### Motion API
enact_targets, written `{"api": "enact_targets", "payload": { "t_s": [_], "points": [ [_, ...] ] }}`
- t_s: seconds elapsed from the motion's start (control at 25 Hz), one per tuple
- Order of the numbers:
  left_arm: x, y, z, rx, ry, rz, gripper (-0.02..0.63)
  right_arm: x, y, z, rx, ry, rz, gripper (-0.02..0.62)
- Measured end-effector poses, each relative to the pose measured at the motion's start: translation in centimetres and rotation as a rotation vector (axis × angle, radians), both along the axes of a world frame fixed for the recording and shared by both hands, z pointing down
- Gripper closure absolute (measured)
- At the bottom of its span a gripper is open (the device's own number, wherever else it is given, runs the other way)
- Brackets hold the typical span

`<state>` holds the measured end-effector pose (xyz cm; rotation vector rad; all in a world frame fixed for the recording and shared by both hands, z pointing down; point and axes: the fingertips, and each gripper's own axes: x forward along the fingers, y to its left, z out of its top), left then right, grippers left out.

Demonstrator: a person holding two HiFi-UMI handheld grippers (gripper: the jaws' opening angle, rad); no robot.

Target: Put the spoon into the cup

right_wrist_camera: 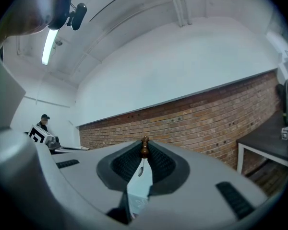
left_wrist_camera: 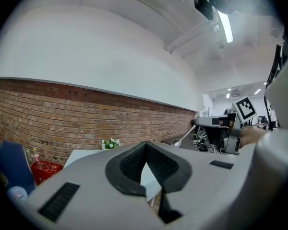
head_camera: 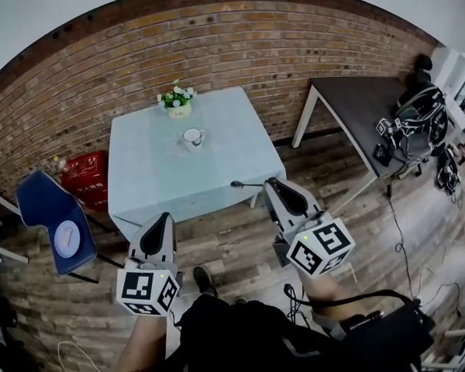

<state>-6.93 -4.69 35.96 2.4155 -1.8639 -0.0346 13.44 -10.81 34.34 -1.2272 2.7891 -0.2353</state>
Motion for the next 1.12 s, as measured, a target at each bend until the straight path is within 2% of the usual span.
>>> {"api": "enact_targets", "payload": {
  "t_s": [0.64, 1.12],
  "points": [
    [-7.7, -11.9, 0.4, -0.003, 0.038, 0.059, 0.598, -7.1, -11.0, -0.1, -0.012, 0.027, 0.069, 0.545],
    [-13.2, -17.1, 1.0, -0.003, 0.083, 0.114, 0.598, -11.5, -16.9, -0.4, -0.018, 0.035, 0.144, 0.546]
  ]
}}
